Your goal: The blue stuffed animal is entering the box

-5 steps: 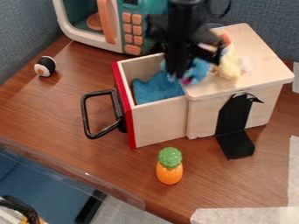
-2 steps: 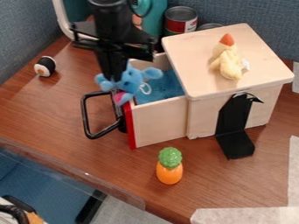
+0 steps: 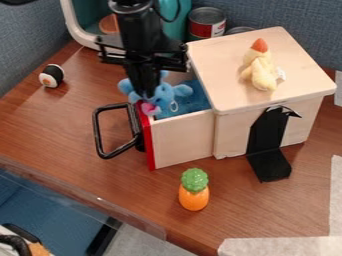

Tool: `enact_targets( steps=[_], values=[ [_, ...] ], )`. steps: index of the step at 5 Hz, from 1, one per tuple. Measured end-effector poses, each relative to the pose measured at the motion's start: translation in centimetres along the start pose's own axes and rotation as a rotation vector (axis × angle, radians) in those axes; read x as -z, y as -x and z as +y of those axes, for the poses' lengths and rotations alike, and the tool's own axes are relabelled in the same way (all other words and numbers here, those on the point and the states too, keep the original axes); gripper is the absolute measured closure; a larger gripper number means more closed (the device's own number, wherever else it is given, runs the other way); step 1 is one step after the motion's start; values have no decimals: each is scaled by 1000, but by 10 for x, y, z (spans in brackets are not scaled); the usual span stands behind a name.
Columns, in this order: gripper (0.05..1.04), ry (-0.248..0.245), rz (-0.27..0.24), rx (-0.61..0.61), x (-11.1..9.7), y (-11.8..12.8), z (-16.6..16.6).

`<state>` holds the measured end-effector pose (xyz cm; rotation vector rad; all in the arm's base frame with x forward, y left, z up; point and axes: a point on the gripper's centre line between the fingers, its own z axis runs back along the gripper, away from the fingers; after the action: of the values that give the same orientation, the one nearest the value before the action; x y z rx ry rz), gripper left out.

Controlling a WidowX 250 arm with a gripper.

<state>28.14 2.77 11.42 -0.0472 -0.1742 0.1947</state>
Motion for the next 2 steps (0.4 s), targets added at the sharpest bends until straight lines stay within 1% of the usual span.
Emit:
enact_targets(
  steps=[1, 2],
  values=[
    [1007, 31, 1, 68, 5, -12, -23],
    [853, 7, 9, 52, 7, -12, -20]
  ],
)
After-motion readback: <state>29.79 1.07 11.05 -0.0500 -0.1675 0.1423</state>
